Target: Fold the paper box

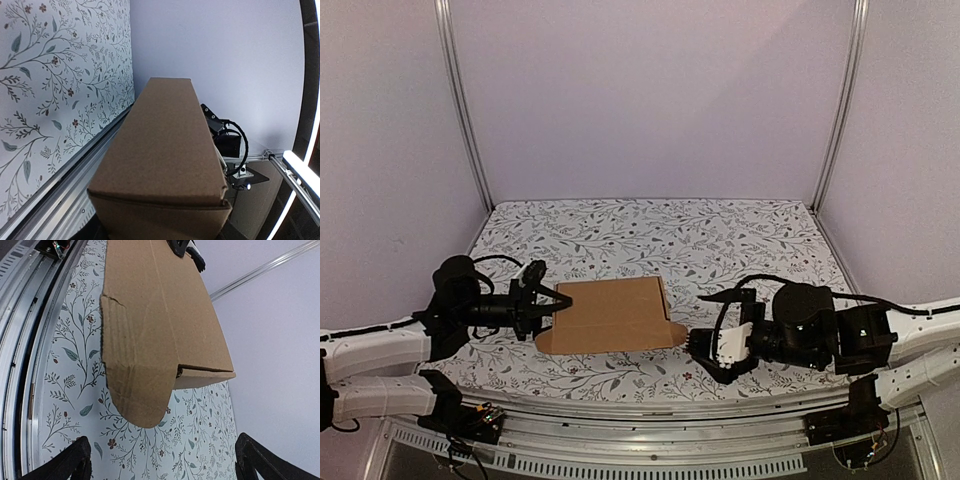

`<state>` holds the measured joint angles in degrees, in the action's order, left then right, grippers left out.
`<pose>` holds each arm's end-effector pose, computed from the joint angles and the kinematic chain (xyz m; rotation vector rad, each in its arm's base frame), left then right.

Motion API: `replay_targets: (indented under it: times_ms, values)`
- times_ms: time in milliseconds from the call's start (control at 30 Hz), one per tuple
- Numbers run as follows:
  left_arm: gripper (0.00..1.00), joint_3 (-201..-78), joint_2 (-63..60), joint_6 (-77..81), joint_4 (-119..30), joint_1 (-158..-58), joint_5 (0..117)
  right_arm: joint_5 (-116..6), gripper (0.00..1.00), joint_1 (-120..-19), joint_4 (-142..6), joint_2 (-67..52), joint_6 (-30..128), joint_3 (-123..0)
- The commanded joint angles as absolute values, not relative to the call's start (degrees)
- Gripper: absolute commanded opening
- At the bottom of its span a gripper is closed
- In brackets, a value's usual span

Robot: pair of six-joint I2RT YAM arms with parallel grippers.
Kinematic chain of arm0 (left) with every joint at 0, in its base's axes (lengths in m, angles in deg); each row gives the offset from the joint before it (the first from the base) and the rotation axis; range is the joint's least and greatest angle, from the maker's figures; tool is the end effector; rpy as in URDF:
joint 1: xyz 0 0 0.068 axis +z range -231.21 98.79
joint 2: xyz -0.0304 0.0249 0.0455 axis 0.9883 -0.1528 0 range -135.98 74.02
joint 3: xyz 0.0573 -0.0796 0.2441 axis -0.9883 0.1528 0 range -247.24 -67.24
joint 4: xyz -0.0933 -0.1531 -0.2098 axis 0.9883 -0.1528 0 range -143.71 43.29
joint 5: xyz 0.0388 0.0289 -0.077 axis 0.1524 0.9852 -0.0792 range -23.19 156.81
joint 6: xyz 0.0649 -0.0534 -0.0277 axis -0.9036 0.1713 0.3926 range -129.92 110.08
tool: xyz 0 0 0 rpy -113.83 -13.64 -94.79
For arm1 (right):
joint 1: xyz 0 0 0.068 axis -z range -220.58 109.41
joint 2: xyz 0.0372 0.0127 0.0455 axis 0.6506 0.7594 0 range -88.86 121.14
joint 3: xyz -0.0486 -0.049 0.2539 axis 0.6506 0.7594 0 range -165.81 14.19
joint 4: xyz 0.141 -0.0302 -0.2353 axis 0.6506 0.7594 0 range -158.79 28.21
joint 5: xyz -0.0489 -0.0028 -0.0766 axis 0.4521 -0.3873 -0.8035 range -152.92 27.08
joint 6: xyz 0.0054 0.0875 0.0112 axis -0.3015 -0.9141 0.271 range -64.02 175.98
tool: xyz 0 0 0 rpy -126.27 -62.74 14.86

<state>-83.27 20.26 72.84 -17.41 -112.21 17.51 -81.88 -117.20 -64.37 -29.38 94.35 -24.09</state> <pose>0.1720 -0.1730 0.1880 -0.1671 2.2341 -2.0274 0.0919 0.2755 0.2300 -1.5600 1.2411 0.0958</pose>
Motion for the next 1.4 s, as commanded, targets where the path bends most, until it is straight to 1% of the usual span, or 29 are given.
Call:
replay_targets:
  times_ms: [0, 133, 233, 433, 600, 967, 1200, 1367]
  values:
    - [0.16, -84.06, 20.94, 71.86, -18.75, -110.43, 9.6, -88.81, 0.99, -122.38, -72.24, -27.94, 104.25, -24.2]
    - [0.12, -82.88, 20.15, 74.47, -13.91, -109.87, 6.8, -95.16, 0.99, -126.83, -81.89, -26.75, 114.68, -22.21]
    - [0.09, -81.88, 19.95, 76.98, -8.2, -109.55, 5.05, -96.96, 0.99, -129.14, -83.64, -26.4, 120.81, -22.47]
    - [0.1, -82.78, 22.06, 75.39, -10.62, -109.51, 1.71, -102.81, 0.99, -134.24, -86.53, -23.35, 130.74, -22.95]
    - [0.09, -83.39, 23.27, 74.44, -11.37, -109.56, -0.67, -105.1, 0.99, -136.08, -89.79, -21.92, 141.22, -22.77]
    - [0.08, -83.96, 25.18, 70.41, -14.35, -109.51, -4.17, -101.8, 0.99, -138.93, -96.26, -18.44, 153.17, -23.22]
    - [0.07, -84.59, 25.68, 66.26, -18.91, -109.51, -5.95, -97.89, 0.99, -138.92, -97.77, -17.92, 155.96, -23.49]
    - [0.06, -84.89, 26.57, 64.88, -19.12, -109.51, -6.86, -96.43, 0.99, -139.25, -97.43, -16.73, 156.03, -23.32]
